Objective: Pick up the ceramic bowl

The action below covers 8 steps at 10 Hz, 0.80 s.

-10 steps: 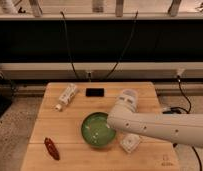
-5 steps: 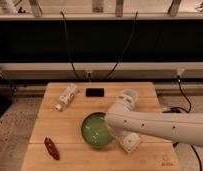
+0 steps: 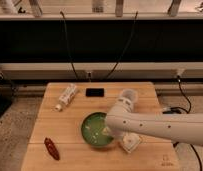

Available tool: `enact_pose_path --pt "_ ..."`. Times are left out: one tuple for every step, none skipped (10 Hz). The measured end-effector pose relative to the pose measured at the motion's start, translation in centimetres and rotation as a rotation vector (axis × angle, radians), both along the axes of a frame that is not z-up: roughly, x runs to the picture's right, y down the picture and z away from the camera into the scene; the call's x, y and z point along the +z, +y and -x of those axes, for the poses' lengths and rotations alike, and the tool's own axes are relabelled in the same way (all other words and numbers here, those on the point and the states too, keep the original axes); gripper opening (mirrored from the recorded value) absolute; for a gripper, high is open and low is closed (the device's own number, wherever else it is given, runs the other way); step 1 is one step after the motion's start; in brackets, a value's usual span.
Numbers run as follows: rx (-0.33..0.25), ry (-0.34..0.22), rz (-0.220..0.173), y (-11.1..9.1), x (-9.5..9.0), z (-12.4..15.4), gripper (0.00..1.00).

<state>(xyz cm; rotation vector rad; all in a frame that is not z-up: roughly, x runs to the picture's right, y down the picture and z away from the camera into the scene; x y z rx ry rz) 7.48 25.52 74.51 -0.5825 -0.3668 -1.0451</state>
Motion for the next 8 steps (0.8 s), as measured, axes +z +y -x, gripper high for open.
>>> enact_pose_path --pt "-0.004 -0.006 0.0 -0.1 0.3 0.2 0.8" --pt "-0.012 -0.013 0.003 -0.3 0.7 0.5 0.8" --pt "-0.021 -0.019 0.005 -0.5 1.1 0.8 0.8" --pt "-0.033 -0.026 0.007 -0.7 1.6 1.2 0.8" --pt "-0.046 -0.036 0.009 -1.0 2.1 1.6 0.8" --pt "-0.056 -0.042 0.009 -1.1 2.6 1.7 0.8" --pt "-0.07 -0.057 0.012 -1.4 3.1 2.1 0.8" --pt "-0.078 -0.07 0.017 -1.5 3.5 2.3 0.8"
